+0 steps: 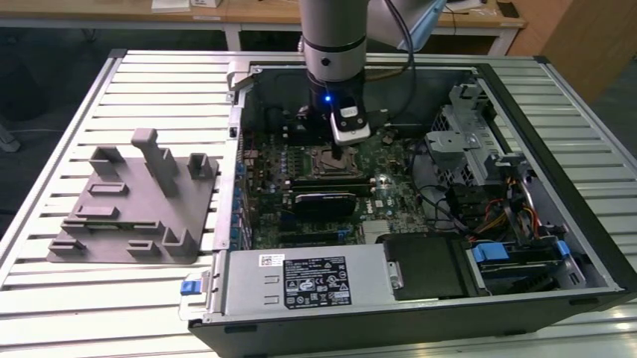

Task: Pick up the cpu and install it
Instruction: 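Install the second cpu locking lever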

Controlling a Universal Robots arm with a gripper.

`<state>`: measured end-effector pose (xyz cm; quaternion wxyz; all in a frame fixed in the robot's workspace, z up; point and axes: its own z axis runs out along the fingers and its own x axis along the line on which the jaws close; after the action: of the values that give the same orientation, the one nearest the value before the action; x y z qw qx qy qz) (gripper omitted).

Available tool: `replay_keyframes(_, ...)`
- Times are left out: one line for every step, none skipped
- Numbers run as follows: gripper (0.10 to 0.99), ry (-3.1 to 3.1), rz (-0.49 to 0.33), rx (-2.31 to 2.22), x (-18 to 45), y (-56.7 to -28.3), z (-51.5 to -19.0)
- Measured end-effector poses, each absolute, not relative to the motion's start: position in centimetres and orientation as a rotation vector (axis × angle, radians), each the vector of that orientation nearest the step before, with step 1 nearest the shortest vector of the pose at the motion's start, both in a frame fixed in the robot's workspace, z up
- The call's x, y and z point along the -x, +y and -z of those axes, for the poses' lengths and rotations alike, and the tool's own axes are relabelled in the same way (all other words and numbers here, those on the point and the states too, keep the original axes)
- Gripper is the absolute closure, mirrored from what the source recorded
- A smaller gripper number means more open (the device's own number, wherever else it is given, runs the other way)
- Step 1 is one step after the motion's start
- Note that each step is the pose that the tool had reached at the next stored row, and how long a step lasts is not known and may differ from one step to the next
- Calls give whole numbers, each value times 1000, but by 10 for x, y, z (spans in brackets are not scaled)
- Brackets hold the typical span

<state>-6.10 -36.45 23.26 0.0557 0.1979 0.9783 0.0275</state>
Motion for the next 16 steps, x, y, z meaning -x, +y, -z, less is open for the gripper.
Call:
replay_keyframes(980, 2969, -84, -600, 61, -366, -233)
replay_keyframes(980, 2969, -84, -601, 61, -368, -233)
replay_keyframes(980, 2969, -84, -601, 61, -369, -233)
replay_keyframes(980, 2969, -83, -601, 60, -371, -233)
replay_keyframes(980, 2969, -83, -601, 60, -373, -233)
replay_keyframes(980, 2969, -83, -601, 60, -374, -233)
replay_keyframes(980, 2969, -84, -601, 60, -376, -233)
replay_keyframes(980, 2969, -84, -601, 60, -378, -233)
replay_keyframes(980, 2969, -84, -601, 60, -379, -233)
replay_keyframes(980, 2969, -84, -601, 60, -381, -233)
replay_keyframes(980, 2969, -83, -601, 60, -382, -233)
replay_keyframes(980, 2969, -83, -601, 60, -383, -233)
replay_keyframes(980, 2969, -84, -600, 60, -384, -233)
replay_keyframes(980, 2969, -84, -601, 60, -385, -233)
replay_keyframes(980, 2969, -84, -600, 60, -386, -233)
replay_keyframes(980, 2970, -84, -594, 60, -386, -232)
